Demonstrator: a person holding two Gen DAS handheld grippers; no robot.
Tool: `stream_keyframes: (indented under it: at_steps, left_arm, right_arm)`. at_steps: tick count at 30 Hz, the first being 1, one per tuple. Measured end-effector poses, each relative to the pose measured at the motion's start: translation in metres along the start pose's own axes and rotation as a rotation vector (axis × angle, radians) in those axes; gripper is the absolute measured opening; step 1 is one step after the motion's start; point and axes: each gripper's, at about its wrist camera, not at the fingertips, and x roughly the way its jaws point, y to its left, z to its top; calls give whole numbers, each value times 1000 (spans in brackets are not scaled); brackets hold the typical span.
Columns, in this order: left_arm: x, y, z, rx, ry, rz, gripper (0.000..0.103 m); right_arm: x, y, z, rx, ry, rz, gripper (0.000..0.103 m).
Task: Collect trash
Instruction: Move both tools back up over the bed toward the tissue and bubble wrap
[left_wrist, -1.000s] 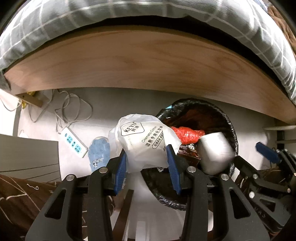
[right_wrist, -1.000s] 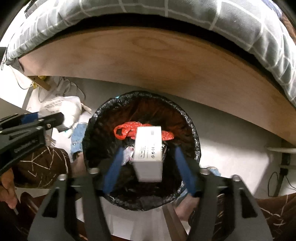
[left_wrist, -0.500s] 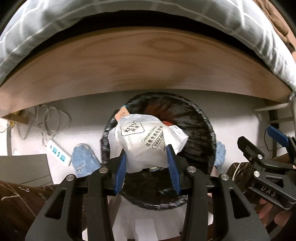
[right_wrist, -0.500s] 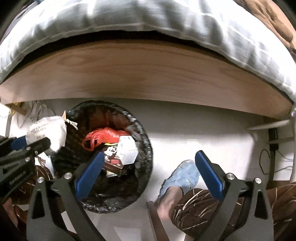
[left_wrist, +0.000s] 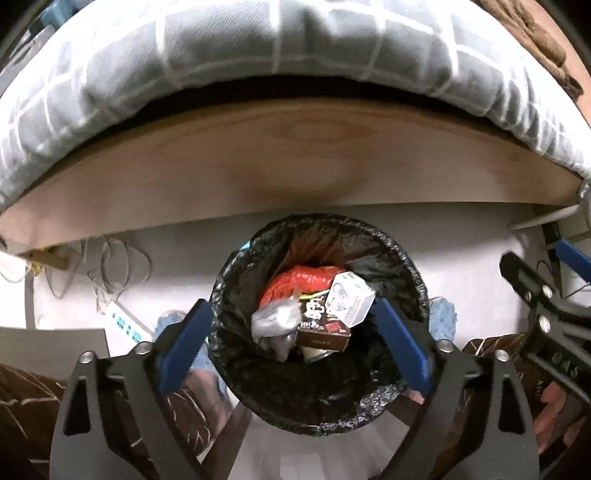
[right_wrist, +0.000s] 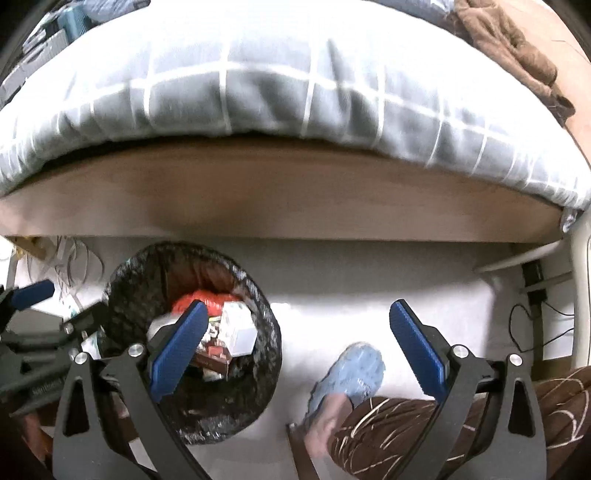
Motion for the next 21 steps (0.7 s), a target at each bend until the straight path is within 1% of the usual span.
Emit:
stream_keyframes:
  at_steps: [3,6,8,10,12,15,16,21]
  left_arm:
    - [-18,-1,9,17,-65,11,97]
    - [-32,3,15,1,-94,9,97]
    - [-47,7,20,-12,-129,-1,97]
    - [-64,10,26,-22,-172,-7,97]
    - [-81,12,34,-23,-222,-1,97]
    - [-100,19,45,-29,-270,10,97]
    - [-108,23,49,-39,-292,17,97]
    - [-128,38,65,-71,-344,25,97]
  right_arm:
    - [-14,-2,13,10,-57,8,94]
    - [-33,-1,24,4,-126,28,94]
    - [-44,3,30,-5,-167,42,94]
    - [-59,7,36,-28,-226,38,94]
    - [-70,8,44,-35,-275,38,94]
    - [-85,3,58,-16,-333,39,94]
    - [-88,2,62,-11,-344,37,94]
    - [-94,-9,84,17,-367,32,94]
